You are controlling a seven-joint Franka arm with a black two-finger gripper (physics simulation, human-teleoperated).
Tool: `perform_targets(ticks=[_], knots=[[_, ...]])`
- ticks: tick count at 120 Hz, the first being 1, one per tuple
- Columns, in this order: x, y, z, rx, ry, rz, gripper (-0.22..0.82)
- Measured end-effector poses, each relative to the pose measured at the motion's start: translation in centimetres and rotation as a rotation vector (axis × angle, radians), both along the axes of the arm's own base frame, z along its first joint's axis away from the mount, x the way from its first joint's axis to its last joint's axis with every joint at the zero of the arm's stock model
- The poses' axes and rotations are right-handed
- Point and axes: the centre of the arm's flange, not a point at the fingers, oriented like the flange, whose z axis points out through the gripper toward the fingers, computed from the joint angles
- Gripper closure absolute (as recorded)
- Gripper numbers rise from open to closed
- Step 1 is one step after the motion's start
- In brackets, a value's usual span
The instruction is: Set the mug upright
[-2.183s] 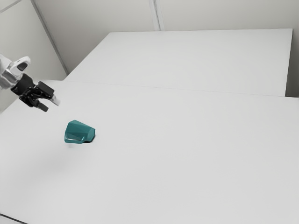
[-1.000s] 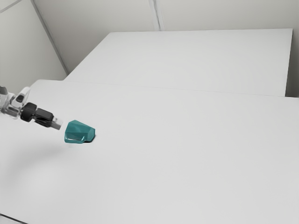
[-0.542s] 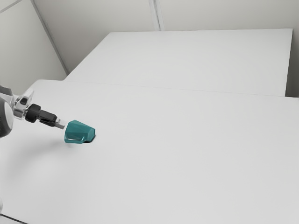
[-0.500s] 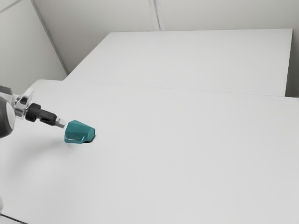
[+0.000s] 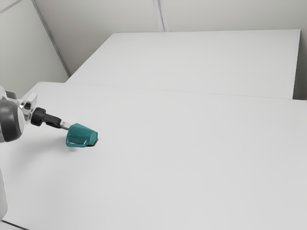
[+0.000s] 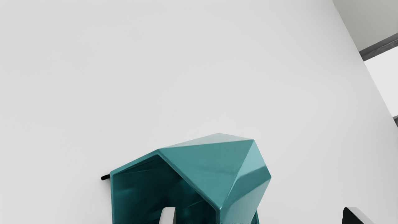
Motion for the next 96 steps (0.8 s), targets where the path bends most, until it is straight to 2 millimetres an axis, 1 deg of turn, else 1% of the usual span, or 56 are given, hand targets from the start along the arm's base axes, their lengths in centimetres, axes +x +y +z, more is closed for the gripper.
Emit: perform_targets(ticks=[25,44,54,71,87,96], knots=[[0.0,-0.3,-1.5,-0.026,-0.004,-0.011,0.02],[0.5,-0.9,-2.2,-0.044,-0.013,-0.023,0.02],[0.7,-1.3,-2.4,-0.052,-0.019,-0.029,0.05],[0.9,-1.7,-2.7,-0.062,-0.025,-0.032,0.19],[1.0,-1.8,-2.9,-0.067,-0.027,-0.033,0.42],[1.0,-1.9,-3.0,-0.07,-0.027,-0.034,0.53]])
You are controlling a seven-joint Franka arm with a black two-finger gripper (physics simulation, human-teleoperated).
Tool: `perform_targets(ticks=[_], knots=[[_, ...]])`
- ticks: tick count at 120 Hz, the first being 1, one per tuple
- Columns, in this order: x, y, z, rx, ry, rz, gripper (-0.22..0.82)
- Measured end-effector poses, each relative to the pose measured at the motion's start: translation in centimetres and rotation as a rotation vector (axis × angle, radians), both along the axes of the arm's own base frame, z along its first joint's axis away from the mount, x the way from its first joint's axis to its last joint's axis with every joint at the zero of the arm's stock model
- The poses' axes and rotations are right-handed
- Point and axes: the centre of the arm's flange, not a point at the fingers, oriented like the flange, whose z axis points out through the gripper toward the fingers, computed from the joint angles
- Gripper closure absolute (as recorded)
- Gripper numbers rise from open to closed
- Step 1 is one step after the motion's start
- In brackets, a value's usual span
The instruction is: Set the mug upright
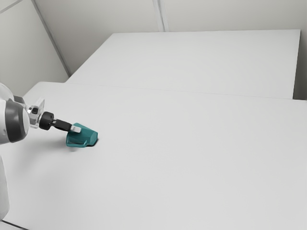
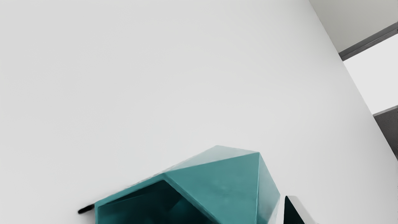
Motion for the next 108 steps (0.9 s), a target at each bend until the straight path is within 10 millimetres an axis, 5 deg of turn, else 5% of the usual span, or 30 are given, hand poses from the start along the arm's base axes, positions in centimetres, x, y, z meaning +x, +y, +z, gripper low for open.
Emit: perform_targets(ticks=[37,63,108], knots=[[0.2,-0.9,0.2,-0.04,-0.006,-0.015,0.72],[0.5,-2.3,2.3,-0.102,-0.042,-0.044,0.77],[3.4,-9.8,15.3,0.058,-0.144,-0.171,0.79]])
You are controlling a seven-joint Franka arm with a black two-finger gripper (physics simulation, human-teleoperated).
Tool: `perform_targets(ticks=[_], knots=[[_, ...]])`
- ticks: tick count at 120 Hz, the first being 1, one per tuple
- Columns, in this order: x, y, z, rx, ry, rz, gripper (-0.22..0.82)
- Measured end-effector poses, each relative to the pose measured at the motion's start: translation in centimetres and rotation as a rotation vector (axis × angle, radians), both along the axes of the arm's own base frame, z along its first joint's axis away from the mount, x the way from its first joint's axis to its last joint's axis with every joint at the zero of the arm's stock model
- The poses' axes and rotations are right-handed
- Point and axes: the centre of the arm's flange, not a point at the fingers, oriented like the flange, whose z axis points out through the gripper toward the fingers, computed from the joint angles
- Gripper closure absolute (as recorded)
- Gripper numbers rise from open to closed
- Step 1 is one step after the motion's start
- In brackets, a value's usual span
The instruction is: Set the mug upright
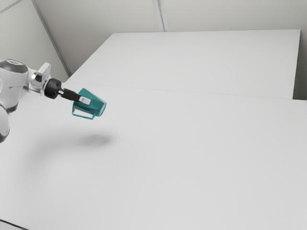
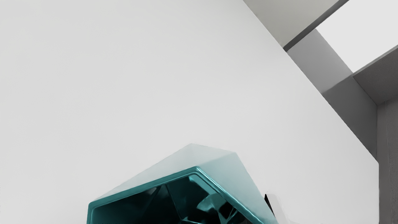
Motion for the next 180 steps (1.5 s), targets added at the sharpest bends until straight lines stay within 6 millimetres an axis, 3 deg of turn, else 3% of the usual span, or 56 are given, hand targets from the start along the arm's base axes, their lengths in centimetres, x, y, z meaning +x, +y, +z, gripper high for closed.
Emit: perform_targets(ticks=[23,61,104,123,180], knots=[[1.8,-3.5,2.3,0.217,0.028,-0.022,0.79],[4.6,-10.1,3.5,0.6,0.063,-0.078,0.79],[6.0,-14.1,4.7,0.888,0.067,-0.045,0.79],[6.6,-15.5,4.0,0.943,0.082,-0.009,0.79],[3.0,-18.9,0.3,0.935,0.179,0.1,0.79]])
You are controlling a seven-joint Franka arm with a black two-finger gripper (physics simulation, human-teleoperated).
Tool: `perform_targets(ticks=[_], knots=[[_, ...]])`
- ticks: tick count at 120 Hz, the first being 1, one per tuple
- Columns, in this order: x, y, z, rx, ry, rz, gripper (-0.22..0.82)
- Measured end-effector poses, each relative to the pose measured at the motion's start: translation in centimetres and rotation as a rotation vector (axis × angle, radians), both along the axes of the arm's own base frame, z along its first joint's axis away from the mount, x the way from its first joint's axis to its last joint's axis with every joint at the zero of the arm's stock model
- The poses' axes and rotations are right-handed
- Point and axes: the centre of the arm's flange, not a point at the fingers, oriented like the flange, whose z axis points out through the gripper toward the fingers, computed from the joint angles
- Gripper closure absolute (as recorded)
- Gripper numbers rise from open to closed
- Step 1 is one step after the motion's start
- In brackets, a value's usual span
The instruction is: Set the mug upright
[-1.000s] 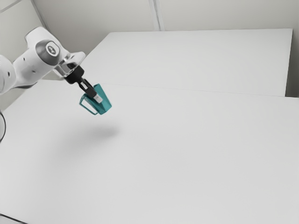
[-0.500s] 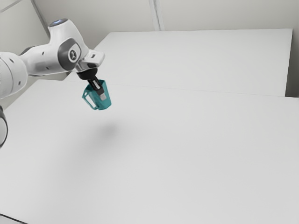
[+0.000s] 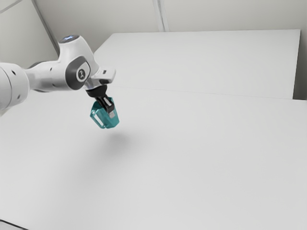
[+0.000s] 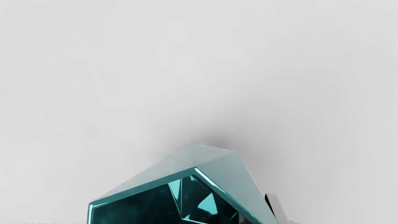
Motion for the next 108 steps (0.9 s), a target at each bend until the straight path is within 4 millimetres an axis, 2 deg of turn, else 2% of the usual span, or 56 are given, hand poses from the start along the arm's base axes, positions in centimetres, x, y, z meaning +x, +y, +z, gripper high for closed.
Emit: perform_targets(ticks=[24,108], knots=[[-0.4,0.0,-1.3,0.0,-0.001,0.055,0.79],[1.0,-0.2,-6.8,0.009,0.044,0.155,0.79]])
